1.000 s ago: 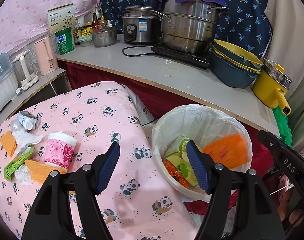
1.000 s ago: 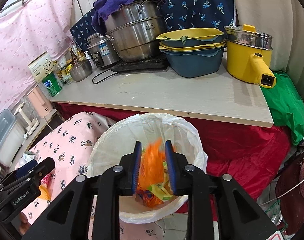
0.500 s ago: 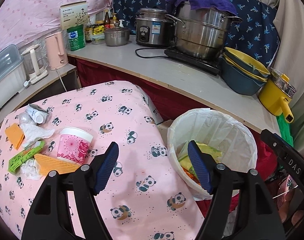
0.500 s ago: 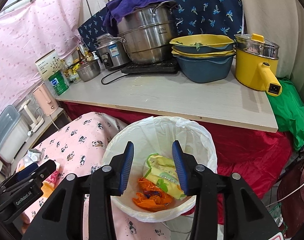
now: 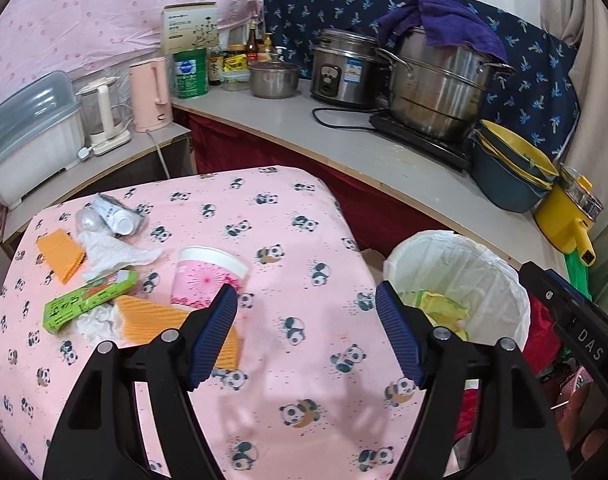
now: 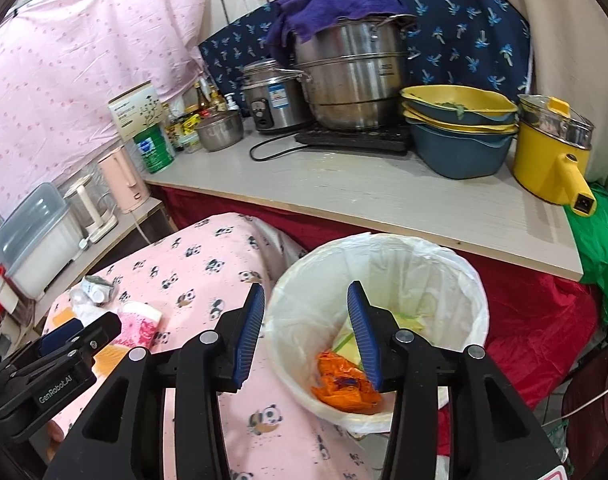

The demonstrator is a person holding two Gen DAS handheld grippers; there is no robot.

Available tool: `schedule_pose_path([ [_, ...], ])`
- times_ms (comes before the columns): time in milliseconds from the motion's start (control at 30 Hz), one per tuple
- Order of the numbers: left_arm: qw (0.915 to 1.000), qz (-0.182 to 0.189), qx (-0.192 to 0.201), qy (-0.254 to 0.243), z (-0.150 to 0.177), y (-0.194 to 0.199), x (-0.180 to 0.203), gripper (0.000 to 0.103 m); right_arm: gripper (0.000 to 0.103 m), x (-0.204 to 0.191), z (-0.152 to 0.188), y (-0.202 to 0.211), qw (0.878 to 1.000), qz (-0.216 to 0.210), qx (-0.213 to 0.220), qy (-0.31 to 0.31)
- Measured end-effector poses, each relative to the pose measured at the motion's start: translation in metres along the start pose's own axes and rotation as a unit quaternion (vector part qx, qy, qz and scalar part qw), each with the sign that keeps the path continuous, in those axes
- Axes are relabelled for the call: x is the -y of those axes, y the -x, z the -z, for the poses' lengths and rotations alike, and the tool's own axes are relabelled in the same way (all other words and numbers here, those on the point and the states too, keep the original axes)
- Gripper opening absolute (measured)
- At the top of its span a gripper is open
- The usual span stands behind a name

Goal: Collect trash
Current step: 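Move both open grippers back over the remaining trash on the table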

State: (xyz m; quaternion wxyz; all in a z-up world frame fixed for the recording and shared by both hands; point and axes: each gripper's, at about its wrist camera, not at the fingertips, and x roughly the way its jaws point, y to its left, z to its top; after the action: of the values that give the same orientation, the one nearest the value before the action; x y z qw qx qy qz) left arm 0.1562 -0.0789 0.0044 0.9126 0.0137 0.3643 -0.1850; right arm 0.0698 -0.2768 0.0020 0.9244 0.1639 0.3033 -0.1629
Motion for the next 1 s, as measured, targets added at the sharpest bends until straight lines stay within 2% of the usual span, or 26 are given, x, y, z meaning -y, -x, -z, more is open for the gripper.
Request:
schedule_pose_path([
  [467,0.9968,-0.052,0.002,0.061,0.011,0.017,-0.093,0.068,0.043,-0.083,0.017,-0.009,0.997,-0.05,-0.025,0.057],
  [733,0.9915,-0.09,-0.004,0.094,0.023,0.023,-0.154,0.068,0.043,-0.138,0.035,-0.02,0.992,-0.077,-0.048,0.093],
  [1000,0.9857,-0.123,-0.013,0.114,0.036,0.026,-0.206,0.07,0.043,-0.171,0.058,-0.041,0.985,-0.096,-0.085,0.112],
])
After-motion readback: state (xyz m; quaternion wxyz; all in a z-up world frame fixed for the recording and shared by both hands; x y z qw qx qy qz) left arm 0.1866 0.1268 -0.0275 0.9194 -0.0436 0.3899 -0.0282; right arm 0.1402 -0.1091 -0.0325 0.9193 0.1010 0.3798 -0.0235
